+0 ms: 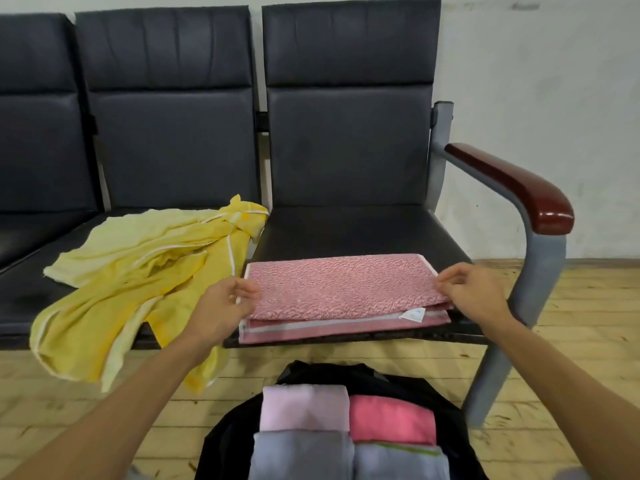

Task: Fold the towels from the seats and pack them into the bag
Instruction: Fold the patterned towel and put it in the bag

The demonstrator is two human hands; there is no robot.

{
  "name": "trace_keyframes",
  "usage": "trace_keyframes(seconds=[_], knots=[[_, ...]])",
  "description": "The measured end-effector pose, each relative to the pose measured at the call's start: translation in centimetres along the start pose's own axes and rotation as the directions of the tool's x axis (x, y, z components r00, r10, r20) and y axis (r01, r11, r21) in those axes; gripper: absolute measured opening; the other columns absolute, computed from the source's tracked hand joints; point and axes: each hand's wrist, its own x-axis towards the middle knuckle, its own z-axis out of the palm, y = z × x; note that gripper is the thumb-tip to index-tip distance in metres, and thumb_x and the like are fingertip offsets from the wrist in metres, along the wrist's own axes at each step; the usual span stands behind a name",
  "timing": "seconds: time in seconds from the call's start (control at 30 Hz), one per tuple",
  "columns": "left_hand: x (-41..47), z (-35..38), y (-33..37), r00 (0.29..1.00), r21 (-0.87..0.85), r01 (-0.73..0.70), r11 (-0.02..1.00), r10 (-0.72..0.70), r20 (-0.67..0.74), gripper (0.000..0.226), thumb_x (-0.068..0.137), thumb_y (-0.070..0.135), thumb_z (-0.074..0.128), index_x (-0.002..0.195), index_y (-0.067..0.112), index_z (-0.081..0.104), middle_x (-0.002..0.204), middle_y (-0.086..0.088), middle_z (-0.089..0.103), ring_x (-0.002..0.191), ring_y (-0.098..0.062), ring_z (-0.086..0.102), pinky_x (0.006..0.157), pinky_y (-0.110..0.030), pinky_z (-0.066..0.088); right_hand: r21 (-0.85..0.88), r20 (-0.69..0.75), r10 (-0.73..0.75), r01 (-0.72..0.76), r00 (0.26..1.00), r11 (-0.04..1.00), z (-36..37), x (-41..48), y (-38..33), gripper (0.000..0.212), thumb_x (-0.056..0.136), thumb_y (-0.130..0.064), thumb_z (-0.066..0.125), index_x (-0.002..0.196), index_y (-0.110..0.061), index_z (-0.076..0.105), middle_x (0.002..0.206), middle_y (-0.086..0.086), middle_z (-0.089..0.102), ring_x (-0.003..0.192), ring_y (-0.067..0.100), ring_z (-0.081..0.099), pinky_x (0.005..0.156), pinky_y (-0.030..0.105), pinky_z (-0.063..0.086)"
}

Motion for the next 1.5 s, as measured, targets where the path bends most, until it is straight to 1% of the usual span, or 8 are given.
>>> trace_keyframes(seconds=[0.13,0.23,0.37,0.6,0.8,1.0,1.23,1.5], knots=[[0.4,0.4,-1.6,0.997,0.293,-0.015,0.956,-0.009,0.078,0.033,0.077,-0.003,0.070,0.103,0.016,0.068,0.110,0.000,0.059,0.092,-0.014,0.058,0.074,-0.019,0.042,-0.186,0.143,-0.016,0.043,0.990,0.982,0.2,-0.1,-0.6,0.019,0.085,-0.009,0.071,0.097,-0.017,0.059,0.095,-0.004,0.062,0.081,0.011,0.058,0.057,0.013,0.039],[1.2,0.7,-2.1,0.997,0.372,0.077,0.925,-0.083,-0.001,0.035,0.081,0.009,0.067,0.116,0.014,0.061,0.132,-0.016,0.044,0.074,-0.018,0.058,0.067,-0.022,0.045,-0.285,0.156,0.043,0.003,0.987,0.958,0.8,0.2,-0.7,0.025,0.086,-0.019,0.071,0.103,-0.013,0.053,0.099,0.002,0.058,0.083,0.016,0.056,0.058,0.022,0.042],[2.0,1.7,-2.5,0.959,0.492,0.276,0.826,-0.273,-0.080,0.060,0.092,0.048,0.055,0.130,0.001,0.050,0.136,-0.022,0.042,0.124,-0.034,0.041,0.099,-0.037,0.036,-0.279,0.187,0.181,-0.124,0.966,0.952,1.1,0.7,-0.7,0.036,0.086,-0.038,0.071,0.091,-0.003,0.064,0.079,0.008,0.065,0.070,0.019,0.061,0.050,0.026,0.038],[2.1,2.4,-1.4,0.966,0.682,0.241,0.690,-0.238,-0.100,0.062,0.089,0.059,0.053,0.117,0.004,0.056,0.125,-0.020,0.054,0.119,-0.037,0.047,0.097,-0.039,0.037,-0.191,0.260,0.311,-0.267,0.914,0.945,1.0,1.4,-0.9,0.037,0.074,-0.028,0.084,0.086,0.004,0.068,0.089,0.018,0.069,0.081,0.028,0.066,0.062,0.034,0.046],[1.0,2.9,1.0,0.945,0.137,0.326,0.936,-0.316,-0.087,0.017,0.100,0.015,0.046,0.093,0.001,0.050,0.094,-0.013,0.052,0.082,-0.024,0.052,0.066,-0.031,0.041,-0.001,0.312,0.267,-0.280,0.912,0.960,-0.3,0.8,-1.6,0.026,0.073,-0.009,0.083,0.082,0.011,0.069,0.091,0.023,0.070,0.075,0.026,0.061,0.062,0.033,0.043],[0.2,0.4,2.1,0.777,-0.553,0.590,0.588,-0.601,0.190,0.014,0.092,0.013,0.061,0.080,0.011,0.055,0.052,-0.003,0.058,0.039,-0.010,0.050,0.037,-0.016,0.038,0.089,0.464,0.295,-0.375,0.835,0.923,-0.9,-0.4,-1.2,0.016,0.076,0.005,0.076,0.089,0.011,0.068,0.091,0.022,0.072,0.076,0.028,0.068,0.062,0.033,0.054],[1.3,3.1,9.5,0.925,-0.569,0.360,0.739,-0.363,0.114,0.014,0.091,0.013,0.060,0.104,0.009,0.059,0.086,-0.008,0.065,0.073,-0.017,0.062,0.059,-0.027,0.052,0.214,0.433,0.311,-0.432,0.846,0.876,0.5,0.3,-0.4,0.026,0.096,-0.021,0.061,0.098,0.004,0.066,0.096,0.018,0.072,0.091,0.033,0.069,0.092,0.051,0.054],[1.1,12.2,16.2,0.913,-0.251,0.350,0.903,-0.268,0.307,0.036,0.085,0.021,0.061,0.118,0.010,0.052,0.103,-0.013,0.062,0.094,-0.027,0.061,0.083,-0.039,0.053,0.245,0.416,0.355,-0.479,0.837,0.843,0.7,0.3,-0.3,0.031,0.098,-0.020,0.056,0.121,0.002,0.056,0.113,0.014,0.064,0.098,0.028,0.064,0.083,0.041,0.056]])
